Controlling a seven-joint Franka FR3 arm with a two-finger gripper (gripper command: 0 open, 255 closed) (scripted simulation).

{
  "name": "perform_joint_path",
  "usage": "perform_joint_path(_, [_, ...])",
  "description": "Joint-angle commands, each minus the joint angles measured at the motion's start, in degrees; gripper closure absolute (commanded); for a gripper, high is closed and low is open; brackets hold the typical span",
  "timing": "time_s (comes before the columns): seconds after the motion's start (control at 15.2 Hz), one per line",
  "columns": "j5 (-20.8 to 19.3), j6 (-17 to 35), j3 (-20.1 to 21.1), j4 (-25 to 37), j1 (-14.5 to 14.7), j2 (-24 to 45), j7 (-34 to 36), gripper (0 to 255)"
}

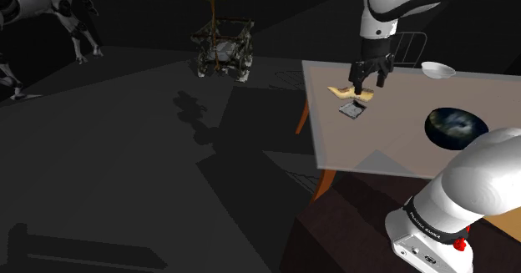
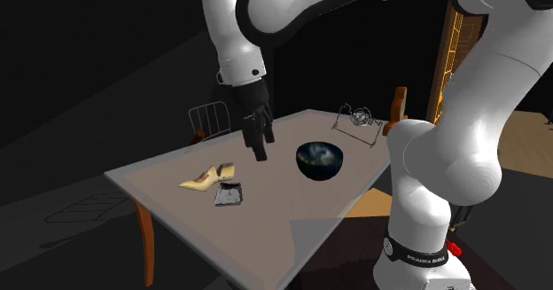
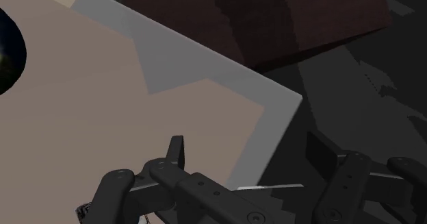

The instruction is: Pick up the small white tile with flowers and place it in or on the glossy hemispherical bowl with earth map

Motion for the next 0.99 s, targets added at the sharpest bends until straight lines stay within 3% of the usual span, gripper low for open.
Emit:
perform_joint_path(0.0, [-0.8,2.0,-1.4,1.0,-0.9,3.5,-0.9,0])
perform_joint_path(0.46, [-2.1,8.6,-6.2,6.6,-3.9,17.5,-4.3,0])
perform_joint_path(0.92, [-1.0,12.9,-9.9,15.3,-7.1,32.4,-8.3,0])
